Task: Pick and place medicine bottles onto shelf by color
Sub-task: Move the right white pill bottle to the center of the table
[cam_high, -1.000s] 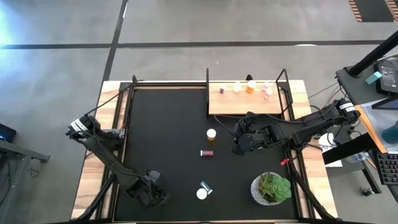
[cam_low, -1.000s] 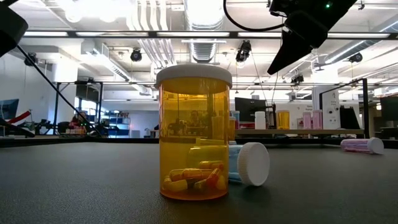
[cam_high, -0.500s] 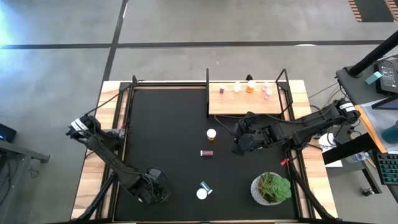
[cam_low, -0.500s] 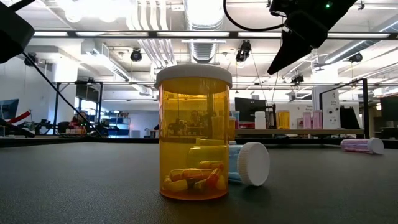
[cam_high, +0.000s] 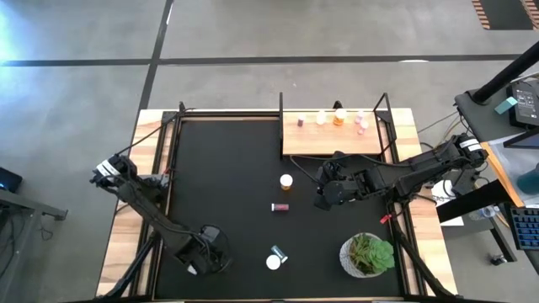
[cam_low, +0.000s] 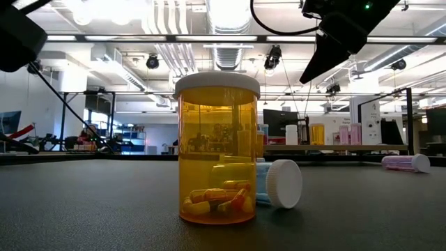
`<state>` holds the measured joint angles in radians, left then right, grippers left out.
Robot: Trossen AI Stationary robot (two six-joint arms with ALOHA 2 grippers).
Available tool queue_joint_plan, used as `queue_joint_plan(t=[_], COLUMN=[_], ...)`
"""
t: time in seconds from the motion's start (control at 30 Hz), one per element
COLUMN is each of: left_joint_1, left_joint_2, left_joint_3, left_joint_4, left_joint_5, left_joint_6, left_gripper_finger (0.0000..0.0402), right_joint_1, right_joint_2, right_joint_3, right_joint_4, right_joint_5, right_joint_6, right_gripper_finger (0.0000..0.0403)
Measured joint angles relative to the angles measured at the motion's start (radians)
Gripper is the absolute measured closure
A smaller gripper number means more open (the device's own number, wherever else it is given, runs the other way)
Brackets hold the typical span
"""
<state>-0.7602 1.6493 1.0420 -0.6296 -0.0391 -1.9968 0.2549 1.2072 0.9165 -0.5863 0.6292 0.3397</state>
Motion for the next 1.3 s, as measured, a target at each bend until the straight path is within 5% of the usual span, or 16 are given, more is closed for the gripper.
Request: queue_joint_plan(t=[0.23, 0.77, 1.3], left_joint_1=[0.128, 0.548, 0.829], left_joint_2=[0.0, 0.018, 0.135], left_joint_3=[0.006, 0.12, 0.246], left_joint_4=[-0.01, -0.009, -0.006], left_joint_5=[-0.019, 0.034, 0.034], left_joint_6=[0.254, 1.256, 2.002], left_gripper_finger=[0.0268, 0.0268, 0.0268], right_joint_1=[0.0, 0.0, 0.0], right_joint_2=[0.0, 0.0, 0.0], right_joint_3=[0.0, 0.0, 0.0], right_joint_4=[0.0, 0.0, 0.0], right_joint_5=[0.0, 0.0, 0.0], right_joint_6=[0.0, 0.0, 0.0], right_gripper_finger=[0.022, 0.022, 0.022])
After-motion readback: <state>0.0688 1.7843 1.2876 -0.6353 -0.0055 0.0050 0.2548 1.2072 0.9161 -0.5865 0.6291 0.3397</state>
